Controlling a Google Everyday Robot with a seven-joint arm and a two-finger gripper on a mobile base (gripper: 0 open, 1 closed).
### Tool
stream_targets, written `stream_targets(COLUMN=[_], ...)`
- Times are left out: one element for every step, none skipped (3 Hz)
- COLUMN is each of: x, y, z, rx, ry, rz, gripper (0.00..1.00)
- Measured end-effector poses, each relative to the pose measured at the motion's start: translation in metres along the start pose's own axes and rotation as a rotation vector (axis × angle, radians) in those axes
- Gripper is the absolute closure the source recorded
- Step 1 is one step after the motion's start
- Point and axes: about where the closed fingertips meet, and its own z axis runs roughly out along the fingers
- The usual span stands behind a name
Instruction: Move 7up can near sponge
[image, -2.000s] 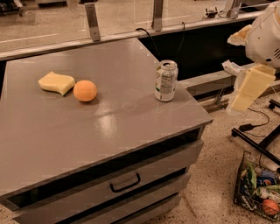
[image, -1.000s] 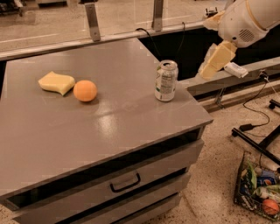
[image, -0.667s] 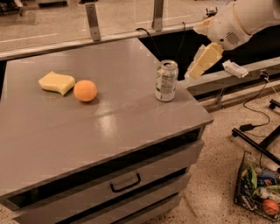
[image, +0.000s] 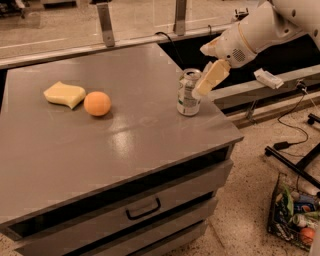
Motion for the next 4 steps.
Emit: stream_targets(x=[0.003,0.006,0.008,0.012], y=[0.003,0.006,0.008,0.013], z=[0.019,0.029,0.032,0.029], rx=[-0.047,-0.065,-0.074,-0.077], ry=[0.008,0.037,0.062,0.07], rz=[0.023,0.03,0.033,0.036], gripper=[0.0,0.17,0.39,0.64])
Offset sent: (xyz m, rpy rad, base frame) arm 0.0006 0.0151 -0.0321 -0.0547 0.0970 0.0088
